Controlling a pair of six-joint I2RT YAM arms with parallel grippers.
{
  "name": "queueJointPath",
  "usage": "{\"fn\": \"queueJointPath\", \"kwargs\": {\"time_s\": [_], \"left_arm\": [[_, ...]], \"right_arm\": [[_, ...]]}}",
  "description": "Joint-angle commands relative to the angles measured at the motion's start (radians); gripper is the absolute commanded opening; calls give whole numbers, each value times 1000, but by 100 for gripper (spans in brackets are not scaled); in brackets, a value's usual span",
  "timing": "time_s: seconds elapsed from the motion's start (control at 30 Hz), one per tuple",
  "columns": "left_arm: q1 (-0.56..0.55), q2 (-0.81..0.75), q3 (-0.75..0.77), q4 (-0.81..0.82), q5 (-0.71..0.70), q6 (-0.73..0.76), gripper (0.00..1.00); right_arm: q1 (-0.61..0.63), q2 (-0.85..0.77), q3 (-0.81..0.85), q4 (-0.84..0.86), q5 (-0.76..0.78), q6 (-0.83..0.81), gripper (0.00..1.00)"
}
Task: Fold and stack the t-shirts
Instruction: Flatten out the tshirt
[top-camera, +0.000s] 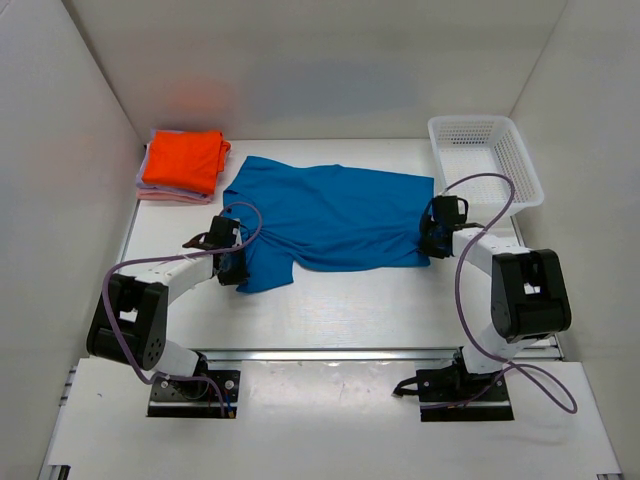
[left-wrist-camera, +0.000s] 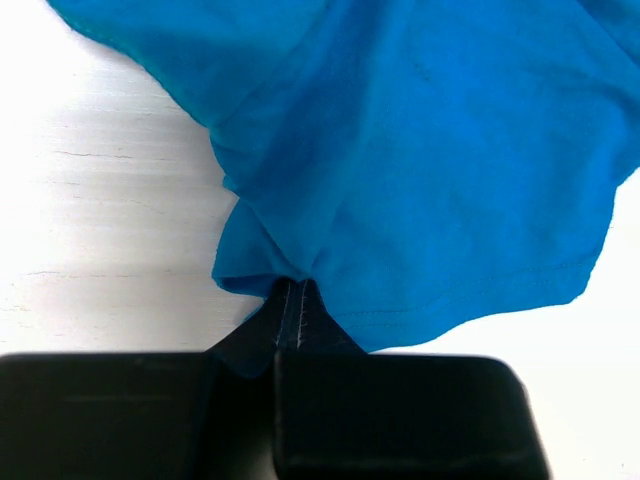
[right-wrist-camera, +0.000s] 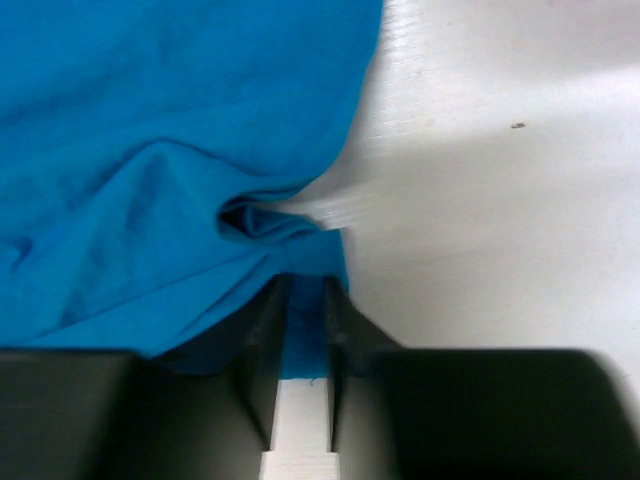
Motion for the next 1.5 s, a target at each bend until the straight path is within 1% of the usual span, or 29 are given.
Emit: {"fn": "queueJointPath", "kwargs": {"time_s": [0.0, 0.03, 0.07, 0.2, 0.3, 0.37, 0.4, 0.5, 0.57, 0.6, 0.7, 0.83, 0.87, 0.9, 0.93, 0.97, 1.0, 1.03, 1.13, 1.23, 1.33, 1.43, 1.47], "left_arm": [[1, 13, -44, -14, 1, 16, 0], [2, 9, -43, -7, 1, 14, 0], [4, 11, -47, -7, 2, 14, 0], [-1, 11, -46, -3, 1, 14, 0], [-1, 9, -57, -7, 1, 16, 0], [4, 9, -47, -12, 1, 19, 0], [2, 9, -50, -7, 1, 17, 0], [5, 8, -51, -12, 8, 22, 0], [1, 3, -54, -11, 1, 19, 0], [4, 5, -51, -7, 1, 14, 0], [5, 8, -52, -7, 1, 17, 0], [7, 3, -63, -4, 2, 17, 0], [5, 0, -54, -4, 1, 22, 0], [7, 5, -51, -4, 1, 16, 0], [2, 0, -55, -4, 2, 17, 0], [7, 5, -60, -4, 1, 17, 0], [5, 3, -55, -3, 1, 19, 0], [5, 5, -55, 0, 4, 19, 0], [7, 5, -51, -10, 5, 19, 0], [7, 9, -52, -10, -19, 19, 0], [7, 8, -51, -4, -22, 19, 0], [8, 8, -55, -6, -21, 25, 0], [7, 9, -51, -3, -22, 25, 0]], "right_arm": [[-18, -9, -10, 69, 20, 7, 14], [-21, -5, -10, 63, 16, 3, 3], [-21, -12, -10, 63, 19, 7, 0], [-11, -66, -39, 52, 11, 6, 0], [-11, -143, -79, 23, -12, 12, 0], [-11, -211, -105, 6, -33, 21, 0], [-12, -221, -136, -8, -41, 27, 1], [9, -345, -196, -51, -47, 43, 0], [-5, -396, -234, -71, -63, 61, 0], [-8, -422, -260, -81, -98, 72, 0], [-15, -479, -308, -123, -158, 92, 0], [14, -476, -314, -230, -228, 72, 0], [23, -465, -305, -235, -225, 67, 4], [40, -470, -303, -253, -218, 63, 14], [37, -471, -306, -265, -212, 63, 19], [35, -485, -305, -260, -205, 64, 30], [26, -500, -314, -252, -207, 66, 38], [11, -512, -319, -244, -210, 61, 41], [-43, -539, -335, -211, -233, 53, 42], [-61, -549, -339, -191, -227, 34, 42], [-89, -526, -337, -175, -225, 15, 42], [-106, -500, -342, -144, -270, 7, 42], [-129, -490, -352, -129, -294, 12, 42]]}}
